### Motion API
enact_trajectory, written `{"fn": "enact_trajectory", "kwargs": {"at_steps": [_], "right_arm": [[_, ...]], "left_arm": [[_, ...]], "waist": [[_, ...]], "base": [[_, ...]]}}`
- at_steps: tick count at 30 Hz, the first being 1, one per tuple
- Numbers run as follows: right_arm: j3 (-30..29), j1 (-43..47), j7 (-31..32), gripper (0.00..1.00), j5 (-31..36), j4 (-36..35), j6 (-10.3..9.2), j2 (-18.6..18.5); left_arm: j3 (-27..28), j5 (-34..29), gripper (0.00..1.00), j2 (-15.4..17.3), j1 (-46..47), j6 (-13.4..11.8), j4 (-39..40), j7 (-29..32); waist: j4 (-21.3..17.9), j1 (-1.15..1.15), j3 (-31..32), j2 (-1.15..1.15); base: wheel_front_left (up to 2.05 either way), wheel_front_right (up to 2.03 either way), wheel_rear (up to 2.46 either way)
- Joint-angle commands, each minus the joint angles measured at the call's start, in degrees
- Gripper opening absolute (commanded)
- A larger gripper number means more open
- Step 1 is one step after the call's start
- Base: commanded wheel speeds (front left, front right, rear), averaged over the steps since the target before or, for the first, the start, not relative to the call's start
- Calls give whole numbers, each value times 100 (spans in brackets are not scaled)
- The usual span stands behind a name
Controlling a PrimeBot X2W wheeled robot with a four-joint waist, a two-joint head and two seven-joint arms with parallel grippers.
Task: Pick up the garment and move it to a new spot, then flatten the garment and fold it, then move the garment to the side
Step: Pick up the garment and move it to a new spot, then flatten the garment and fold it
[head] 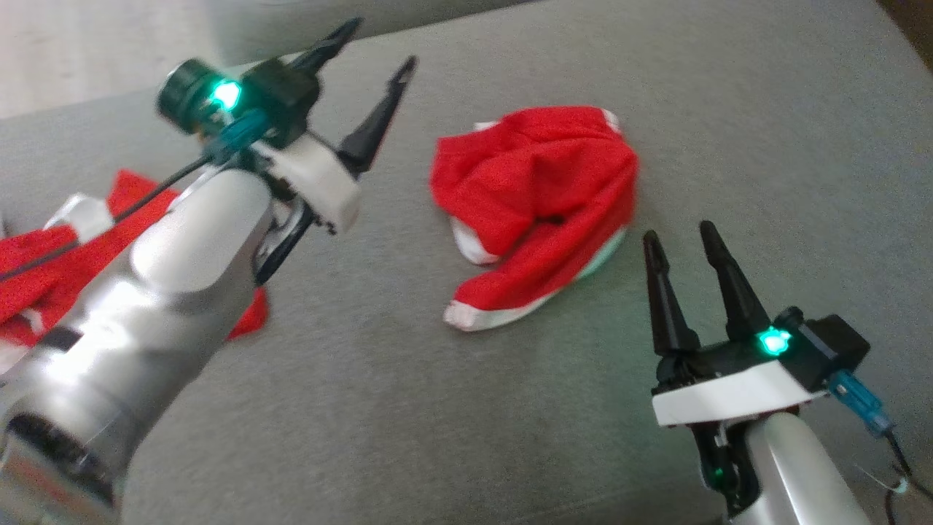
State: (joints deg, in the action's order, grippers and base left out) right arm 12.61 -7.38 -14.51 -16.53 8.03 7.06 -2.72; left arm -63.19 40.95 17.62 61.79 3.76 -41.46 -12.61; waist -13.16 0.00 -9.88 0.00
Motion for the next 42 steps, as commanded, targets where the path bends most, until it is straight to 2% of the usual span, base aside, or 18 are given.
{"fn": "enact_trajectory", "kwargs": {"at_steps": [1, 6, 10, 15, 18, 22, 27, 31, 35, 42], "right_arm": [[73, -26, -49, 100, 47, -153, 43, -16], [-198, 70, -49, 100, 143, -124, 43, -16], [-375, 166, -49, 100, 210, -112, 43, -16], [-520, 297, -49, 100, 311, -97, 43, -16], [-563, 355, -49, 100, 359, -89, 43, -16], [-570, 391, -49, 100, 413, -78, 43, -16], [-590, 393, -49, 100, 463, -63, 43, -16], [-652, 316, -49, 100, 540, -54, 43, -16], [-1162, -146, -49, 100, 716, 22, 43, -16], [-2193, -1386, 414, 100, 1198, 822, 43, -16]], "left_arm": [[270, 35, 100, 288, 81, -111, 149, -78], [622, 113, 100, 747, -757, -716, 800, -216], [1129, 130, 100, 1030, -1833, -1356, 1731, -235], [1901, -314, 100, 1107, -3435, -2137, 2956, -237], [2408, -481, 100, 892, -4299, -2357, 3449, -238], [2901, -856, 100, 609, -4956, -2309, 3754, -238], [3222, -1152, 100, 351, -5188, -2082, 3788, -238], [3370, -1376, 100, 170, -5172, -1807, 3694, -239], [3509, -1560, 100, -20, -5083, -1579, 3578, -239], [3720, -1744, 100, -263, -4940, -1279, 3534, -239]], "waist": [[462, 0, 240, 0], [981, 0, 398, 0], [1267, 0, 514, 0], [1489, 0, 630, 0], [1559, 0, 654, 0], [1601, 0, 648, 0], [1616, 0, 618, 0], [1613, 0, 541, 0], [1610, 0, 353, 0], [1713, 0, 34, 0]], "base": [[0, 0, 0], [0, 0, 0], [0, 0, 0], [0, 0, 0], [0, 0, 0], [0, 0, 0], [0, 0, 0], [0, 0, 0], [0, 0, 0], [0, 0, 0]]}}
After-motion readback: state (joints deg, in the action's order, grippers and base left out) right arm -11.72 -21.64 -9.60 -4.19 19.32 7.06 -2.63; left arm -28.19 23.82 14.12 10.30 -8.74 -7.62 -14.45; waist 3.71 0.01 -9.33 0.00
